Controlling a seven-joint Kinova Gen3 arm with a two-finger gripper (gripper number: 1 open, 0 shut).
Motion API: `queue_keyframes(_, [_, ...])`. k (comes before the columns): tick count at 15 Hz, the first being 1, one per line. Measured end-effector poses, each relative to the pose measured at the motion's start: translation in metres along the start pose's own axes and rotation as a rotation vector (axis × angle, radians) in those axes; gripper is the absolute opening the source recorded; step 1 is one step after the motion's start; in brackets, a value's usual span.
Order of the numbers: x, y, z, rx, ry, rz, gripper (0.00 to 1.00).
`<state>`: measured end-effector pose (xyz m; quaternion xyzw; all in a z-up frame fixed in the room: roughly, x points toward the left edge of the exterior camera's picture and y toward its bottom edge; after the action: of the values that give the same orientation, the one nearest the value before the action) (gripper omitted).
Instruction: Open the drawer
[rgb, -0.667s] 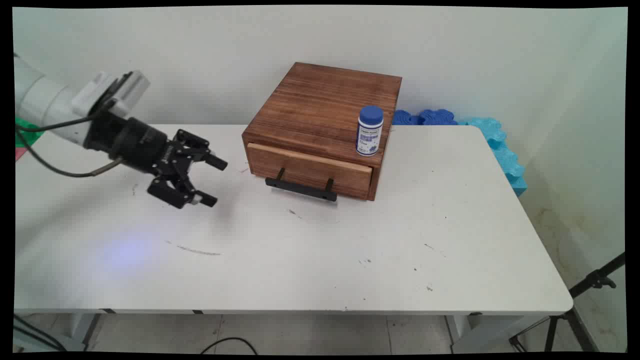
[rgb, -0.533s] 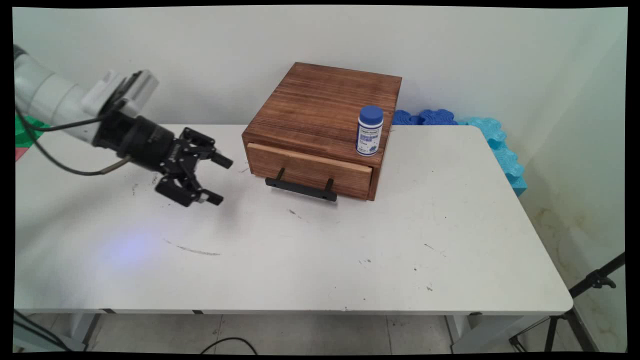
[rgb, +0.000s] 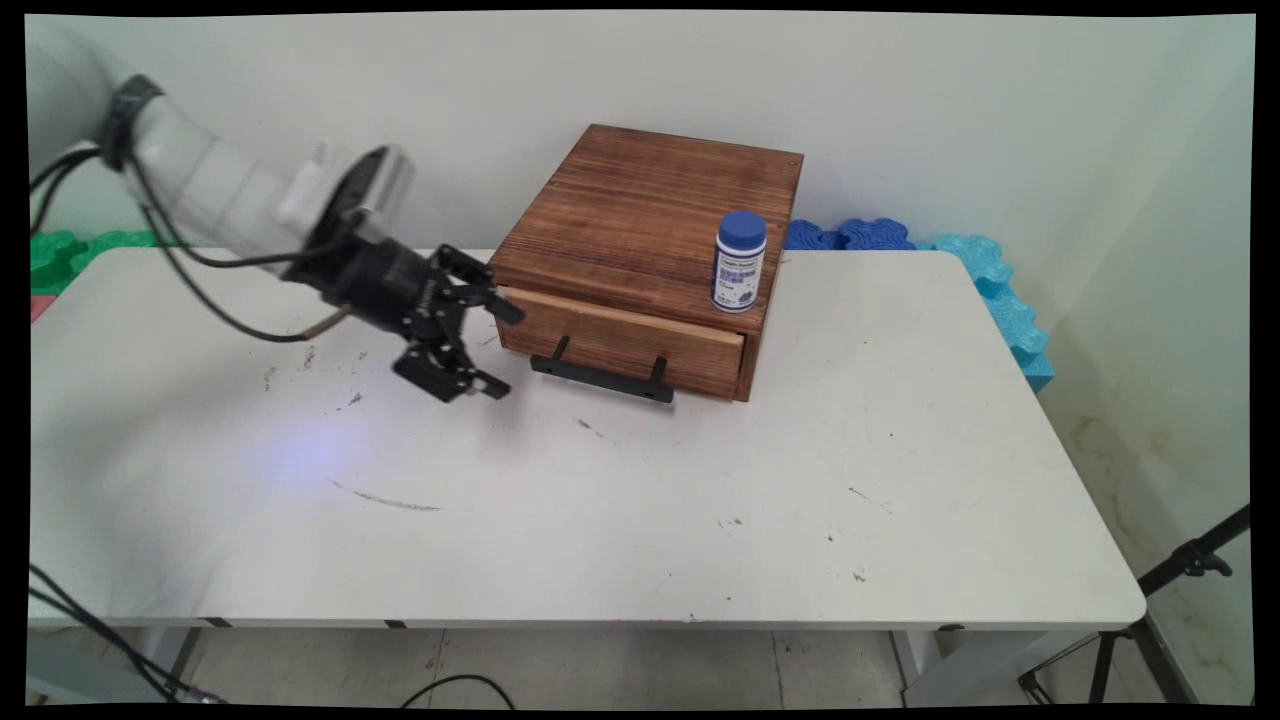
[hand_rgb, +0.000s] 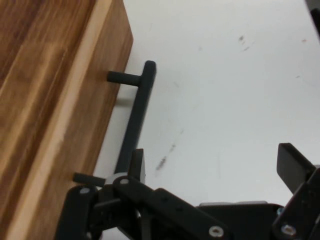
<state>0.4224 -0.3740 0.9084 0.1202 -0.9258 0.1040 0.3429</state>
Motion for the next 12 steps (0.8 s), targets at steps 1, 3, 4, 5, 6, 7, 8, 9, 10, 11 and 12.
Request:
queue_keyframes(1, [0.004,-0.002,0.006,0.002,-0.011,0.012,1.0])
queue_keyframes(3, [0.014,-0.008,0.026,0.008,-0.047,0.05,1.0])
queue_keyframes(4, [0.018,-0.01,0.037,0.009,-0.067,0.067,1.0])
queue_keyframes(5, [0.021,-0.012,0.047,0.01,-0.084,0.081,1.0])
queue_keyframes(6, [0.023,-0.013,0.053,0.009,-0.095,0.09,1.0])
queue_keyframes(7, [0.026,-0.014,0.063,0.009,-0.111,0.102,1.0])
queue_keyframes(8, [0.027,-0.014,0.069,0.008,-0.122,0.109,1.0])
queue_keyframes(9, [0.03,-0.014,0.078,0.007,-0.137,0.118,1.0])
queue_keyframes(10, [0.031,-0.014,0.084,0.007,-0.146,0.124,1.0])
queue_keyframes(11, [0.034,-0.015,0.093,0.005,-0.159,0.131,1.0])
queue_keyframes(12, [0.036,-0.015,0.103,0.004,-0.174,0.137,1.0])
